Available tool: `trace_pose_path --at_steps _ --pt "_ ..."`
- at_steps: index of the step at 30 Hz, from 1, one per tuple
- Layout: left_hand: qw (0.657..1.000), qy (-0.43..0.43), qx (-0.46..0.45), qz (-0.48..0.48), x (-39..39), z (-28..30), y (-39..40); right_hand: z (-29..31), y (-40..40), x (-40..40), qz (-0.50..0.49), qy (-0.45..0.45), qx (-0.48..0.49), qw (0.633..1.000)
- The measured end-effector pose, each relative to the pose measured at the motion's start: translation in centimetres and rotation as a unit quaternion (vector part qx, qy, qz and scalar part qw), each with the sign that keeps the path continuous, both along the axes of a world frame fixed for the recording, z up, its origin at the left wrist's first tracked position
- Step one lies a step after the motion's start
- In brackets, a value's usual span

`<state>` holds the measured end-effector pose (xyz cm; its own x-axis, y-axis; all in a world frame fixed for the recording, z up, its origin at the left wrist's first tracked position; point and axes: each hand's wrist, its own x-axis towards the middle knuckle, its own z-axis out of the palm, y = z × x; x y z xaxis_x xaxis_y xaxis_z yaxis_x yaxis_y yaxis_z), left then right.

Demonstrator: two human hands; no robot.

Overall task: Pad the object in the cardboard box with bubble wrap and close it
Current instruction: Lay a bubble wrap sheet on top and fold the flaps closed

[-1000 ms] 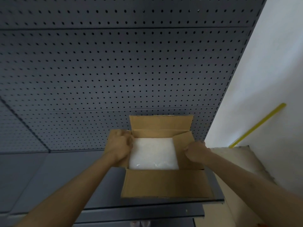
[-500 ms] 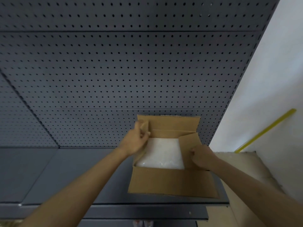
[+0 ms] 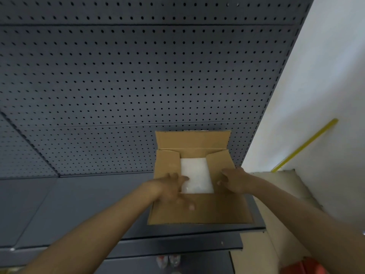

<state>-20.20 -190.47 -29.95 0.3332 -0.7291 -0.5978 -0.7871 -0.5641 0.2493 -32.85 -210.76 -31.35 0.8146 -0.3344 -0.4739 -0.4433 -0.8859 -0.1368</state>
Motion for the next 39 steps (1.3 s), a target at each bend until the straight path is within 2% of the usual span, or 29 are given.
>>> trace_pose_path --at_steps 3,6,9,11,15,17,20,24,26,29,32,36,39 --pt "0.991 -0.046 0.088 -0.085 -1.5 -0.8 0.7 -0.2 -0.5 -0.4 0.005 0.015 0.010 1.000" --pt "0.986 -0.072 0.113 -0.099 -1.9 -1.8 0.9 0.3 -0.5 -0.8 0.013 0.069 0.015 0.997" --pt "0.984 -0.065 0.124 -0.113 -1.4 -1.0 0.7 0.9 -0.3 -1.0 0.026 0.050 0.022 0.998" --pt "0.986 -0.022 0.126 -0.111 -0.6 0.1 0.4 1.5 -0.3 -1.1 0.021 0.024 0.057 0.998" --pt "0.982 0.150 0.084 -0.074 1.8 2.4 0.2 2.8 -0.8 -1.3 -0.016 -0.002 0.121 0.993" --pt "0.980 0.180 0.056 -0.058 2.5 3.6 0.3 3.3 -1.0 -1.1 -0.031 0.007 0.128 0.991" --pt "0.984 0.176 0.039 0.000 3.5 4.8 0.1 4.0 -1.0 -0.8 -0.048 -0.011 0.115 0.992" --pt "0.992 0.114 -0.001 0.061 4.7 4.4 -0.8 3.2 -1.1 -0.4 -0.035 -0.122 0.063 0.990" --pt "0.993 0.068 -0.057 0.074 5.4 3.4 -1.5 2.4 -1.0 -0.2 0.009 -0.125 0.024 0.992" --pt "0.989 -0.017 -0.116 0.086 6.0 1.3 -2.3 0.4 -1.2 0.4 0.058 -0.111 -0.096 0.987" --pt "0.991 -0.090 -0.078 0.063 6.0 -0.6 -2.5 -2.0 -1.0 0.3 0.082 -0.104 -0.126 0.983" --pt "0.991 -0.112 -0.030 0.063 5.7 -0.9 -2.8 -5.5 -1.5 1.1 0.075 -0.055 -0.096 0.991" --pt "0.980 -0.188 -0.030 0.051 5.4 -0.3 -3.9 -5.0 -1.0 1.4 0.111 -0.065 -0.163 0.978"
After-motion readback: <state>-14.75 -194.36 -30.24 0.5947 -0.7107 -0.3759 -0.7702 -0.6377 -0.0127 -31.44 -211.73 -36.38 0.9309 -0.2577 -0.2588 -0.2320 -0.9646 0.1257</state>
